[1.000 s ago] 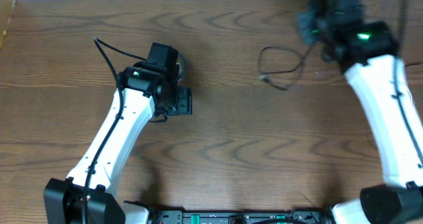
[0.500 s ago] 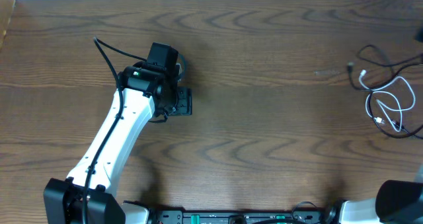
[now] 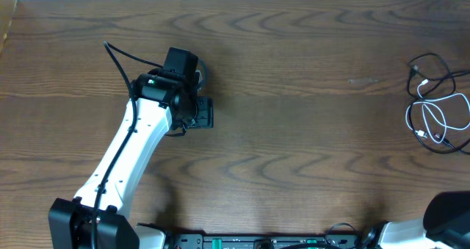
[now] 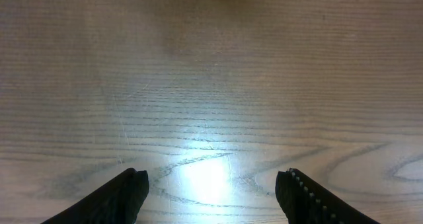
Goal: Untangle cables
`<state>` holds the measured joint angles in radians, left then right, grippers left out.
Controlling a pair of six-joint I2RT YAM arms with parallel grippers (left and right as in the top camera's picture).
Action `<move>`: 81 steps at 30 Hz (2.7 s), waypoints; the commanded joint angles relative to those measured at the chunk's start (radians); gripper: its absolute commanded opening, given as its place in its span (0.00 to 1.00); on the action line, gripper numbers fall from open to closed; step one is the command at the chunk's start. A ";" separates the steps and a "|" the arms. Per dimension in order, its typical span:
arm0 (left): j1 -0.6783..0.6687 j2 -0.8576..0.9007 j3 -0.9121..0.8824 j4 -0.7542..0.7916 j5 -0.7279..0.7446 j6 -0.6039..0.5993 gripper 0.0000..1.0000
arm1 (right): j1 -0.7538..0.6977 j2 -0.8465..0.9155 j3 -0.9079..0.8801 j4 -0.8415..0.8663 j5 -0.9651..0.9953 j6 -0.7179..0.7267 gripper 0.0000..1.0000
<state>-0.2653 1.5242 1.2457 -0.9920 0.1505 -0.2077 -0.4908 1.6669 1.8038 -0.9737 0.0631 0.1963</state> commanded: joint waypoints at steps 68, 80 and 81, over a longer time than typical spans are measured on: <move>0.197 -0.145 -0.133 -0.210 -0.076 0.013 0.98 | 0.559 -0.042 -0.573 -0.150 -0.185 -0.077 0.99; 0.197 -0.681 -0.368 -0.002 -0.076 0.050 0.98 | 0.708 -0.544 -0.929 0.229 -0.071 -0.006 0.99; 0.197 -0.719 -0.379 0.009 -0.076 0.050 0.98 | 0.716 -0.592 -0.953 0.245 -0.048 0.015 0.99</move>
<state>-0.0723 0.8921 0.8974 -1.0008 0.0734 -0.1799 0.2016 1.1717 0.9051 -0.7517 -0.0643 0.1513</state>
